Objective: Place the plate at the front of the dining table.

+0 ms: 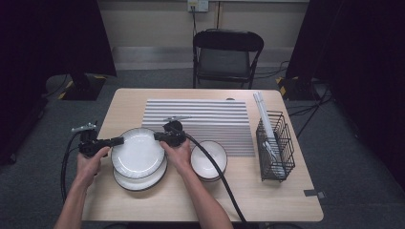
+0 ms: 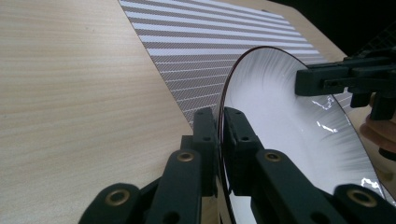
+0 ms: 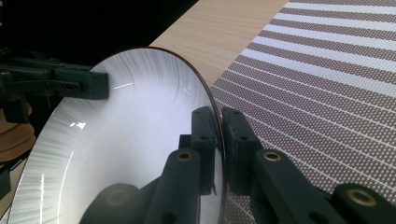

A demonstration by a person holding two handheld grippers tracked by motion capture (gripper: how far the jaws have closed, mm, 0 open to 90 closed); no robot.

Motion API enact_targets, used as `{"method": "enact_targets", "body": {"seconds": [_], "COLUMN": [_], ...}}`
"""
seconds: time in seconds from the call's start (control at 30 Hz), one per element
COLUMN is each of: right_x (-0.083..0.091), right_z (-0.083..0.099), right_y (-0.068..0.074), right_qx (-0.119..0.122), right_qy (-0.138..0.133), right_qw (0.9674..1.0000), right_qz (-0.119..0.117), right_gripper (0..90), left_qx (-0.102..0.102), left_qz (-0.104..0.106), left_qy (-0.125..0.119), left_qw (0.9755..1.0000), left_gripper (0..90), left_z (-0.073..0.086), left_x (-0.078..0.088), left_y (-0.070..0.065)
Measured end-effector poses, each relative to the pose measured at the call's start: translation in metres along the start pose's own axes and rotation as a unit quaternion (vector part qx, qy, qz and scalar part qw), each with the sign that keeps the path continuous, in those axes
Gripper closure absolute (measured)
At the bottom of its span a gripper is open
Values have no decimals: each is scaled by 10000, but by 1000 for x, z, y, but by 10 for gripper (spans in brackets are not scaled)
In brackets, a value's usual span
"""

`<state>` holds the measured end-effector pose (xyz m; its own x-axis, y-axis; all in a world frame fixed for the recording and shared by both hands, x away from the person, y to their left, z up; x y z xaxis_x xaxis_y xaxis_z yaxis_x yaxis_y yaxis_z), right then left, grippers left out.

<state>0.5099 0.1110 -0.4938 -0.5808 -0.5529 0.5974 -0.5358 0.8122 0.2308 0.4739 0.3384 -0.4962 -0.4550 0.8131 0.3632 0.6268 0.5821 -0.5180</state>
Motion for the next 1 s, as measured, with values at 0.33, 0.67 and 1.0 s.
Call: {"method": "enact_targets", "body": {"seconds": [0.33,0.67,1.0], "right_x": [-4,-6,0], "right_z": [7,12,8], "right_y": [1,4,-4], "right_qx": [-239,-387,-593], "right_qy": [474,581,299], "right_qw": [9985,9970,9974], "right_qz": [-101,-325,-277], "right_gripper": [697,731,847], "left_qx": [-75,-71,134], "left_qz": [-100,-61,14], "left_qy": [-54,-61,13], "left_qw": [9999,9999,9999], "left_gripper": [850,850,724], "left_z": [0,0,8], "left_x": [0,0,6], "left_y": [-1,0,3]}}
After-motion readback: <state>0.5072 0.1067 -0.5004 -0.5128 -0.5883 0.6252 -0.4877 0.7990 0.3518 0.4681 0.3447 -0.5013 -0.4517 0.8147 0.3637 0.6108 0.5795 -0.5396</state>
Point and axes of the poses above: each handheld gripper's, and its own axes: x roughly backward along the jaws, z roughly out of its underside, y roughly to its left, the point moved 6 cm from there along -x, roughly forward along the jaws, and after that the axes turned 14 degrees about z, right-handed, at the moved point
